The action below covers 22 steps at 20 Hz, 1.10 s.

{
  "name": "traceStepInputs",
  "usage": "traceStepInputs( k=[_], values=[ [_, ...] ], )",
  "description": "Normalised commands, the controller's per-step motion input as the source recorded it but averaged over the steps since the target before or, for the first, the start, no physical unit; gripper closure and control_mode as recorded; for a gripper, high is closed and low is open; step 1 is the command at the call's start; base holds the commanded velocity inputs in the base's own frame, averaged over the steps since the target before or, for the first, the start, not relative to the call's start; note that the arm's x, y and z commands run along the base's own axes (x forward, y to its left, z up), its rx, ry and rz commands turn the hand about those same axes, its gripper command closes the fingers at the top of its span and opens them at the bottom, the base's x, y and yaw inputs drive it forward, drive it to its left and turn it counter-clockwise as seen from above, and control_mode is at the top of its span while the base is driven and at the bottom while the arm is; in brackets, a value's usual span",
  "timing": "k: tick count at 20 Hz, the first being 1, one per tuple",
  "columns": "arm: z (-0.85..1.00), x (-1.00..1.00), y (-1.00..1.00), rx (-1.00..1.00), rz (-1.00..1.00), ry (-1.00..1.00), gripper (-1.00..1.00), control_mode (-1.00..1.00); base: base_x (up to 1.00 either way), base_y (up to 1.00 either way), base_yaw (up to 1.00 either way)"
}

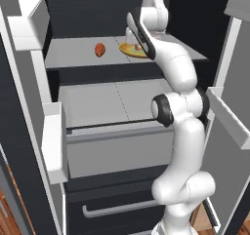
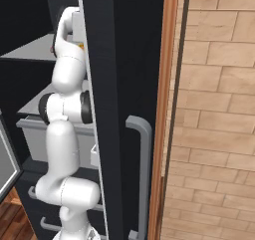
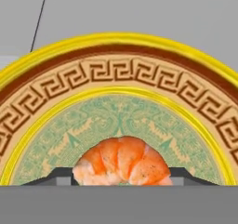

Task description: Retrieve the shrimp from the fridge and place it on the cutting board.

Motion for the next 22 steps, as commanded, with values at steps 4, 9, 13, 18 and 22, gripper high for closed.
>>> traceStepInputs(
  k=[4, 9, 13, 18, 22],
  values=[
    [0.00, 0.00, 0.18, 0.00, -0.02, 0.00, 1.00, -1.00, 0.00, 0.00, 0.00],
    [0.00, 0.00, 0.04, 0.00, -0.02, -0.17, 1.00, -1.00, 0.00, 0.00, 0.00],
    [0.00, 0.00, 0.00, -0.02, 0.00, -0.38, 1.00, -1.00, 0.00, 0.00, 0.00],
    [0.00, 0.00, 0.03, -0.04, -0.01, -0.28, 1.00, -1.00, 0.00, 0.00, 0.00],
    [-0.25, 0.02, 0.03, -0.06, 0.00, -0.30, 1.00, -1.00, 0.00, 0.00, 0.00]
  ],
)
